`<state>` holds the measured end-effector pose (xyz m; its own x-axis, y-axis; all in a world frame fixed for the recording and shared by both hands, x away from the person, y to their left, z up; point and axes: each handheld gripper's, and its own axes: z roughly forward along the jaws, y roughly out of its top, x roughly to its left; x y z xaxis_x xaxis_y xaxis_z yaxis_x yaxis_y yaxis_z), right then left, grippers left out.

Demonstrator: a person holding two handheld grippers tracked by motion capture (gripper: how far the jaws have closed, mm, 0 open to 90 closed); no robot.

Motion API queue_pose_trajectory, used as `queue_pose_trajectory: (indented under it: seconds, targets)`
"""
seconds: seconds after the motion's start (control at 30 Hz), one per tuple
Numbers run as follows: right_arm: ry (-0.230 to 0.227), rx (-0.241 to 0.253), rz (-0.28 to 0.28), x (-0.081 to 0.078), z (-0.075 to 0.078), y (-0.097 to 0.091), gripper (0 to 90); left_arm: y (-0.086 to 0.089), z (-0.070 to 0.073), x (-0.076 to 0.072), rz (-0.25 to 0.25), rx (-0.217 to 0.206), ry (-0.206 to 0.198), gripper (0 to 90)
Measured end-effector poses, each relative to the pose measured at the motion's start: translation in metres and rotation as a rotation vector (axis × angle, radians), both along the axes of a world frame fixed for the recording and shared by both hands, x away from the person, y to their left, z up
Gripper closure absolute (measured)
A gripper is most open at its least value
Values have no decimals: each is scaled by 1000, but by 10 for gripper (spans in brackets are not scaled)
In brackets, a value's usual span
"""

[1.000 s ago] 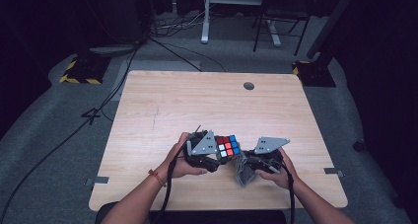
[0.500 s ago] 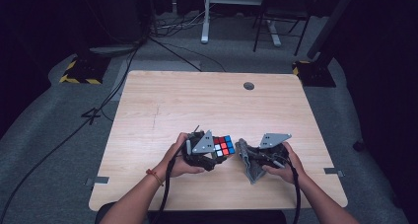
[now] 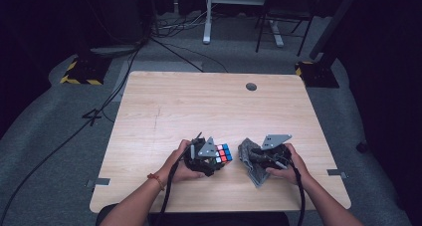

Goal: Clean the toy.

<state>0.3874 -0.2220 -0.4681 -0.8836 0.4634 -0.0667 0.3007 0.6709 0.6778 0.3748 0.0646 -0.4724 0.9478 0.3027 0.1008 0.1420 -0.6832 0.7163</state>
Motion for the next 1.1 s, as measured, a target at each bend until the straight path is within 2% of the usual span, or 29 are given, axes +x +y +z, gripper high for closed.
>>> queue_pose_trajectory:
  seconds: [0.13,0.27,0.37,0.53,0.63,0.77,0.87,1.03,1.1]
  targets:
    - [3,0,-1,0,0,1,553,2,-7,-1,15,31,24,331]
    - [3,0,2,-1,1,2,472,6,-10,-2,33,25,45,328]
    - [-8,16,13,-4,4,3,428,8,-13,-3,46,43,70,316]
    - [-27,36,15,-9,11,6,395,13,-14,-11,47,58,89,271]
    - [-42,41,32,-14,14,10,384,16,-15,-18,48,85,98,249]
    - [-52,48,63,-21,16,18,372,22,-16,-29,14,86,123,283]
    - [-62,29,83,-26,13,27,370,23,-15,-40,-17,94,130,303]
    - [-44,13,110,-28,6,36,364,21,-14,-48,-81,98,159,313]
    - [-45,3,118,-29,3,39,364,21,-15,-48,-73,95,161,304]
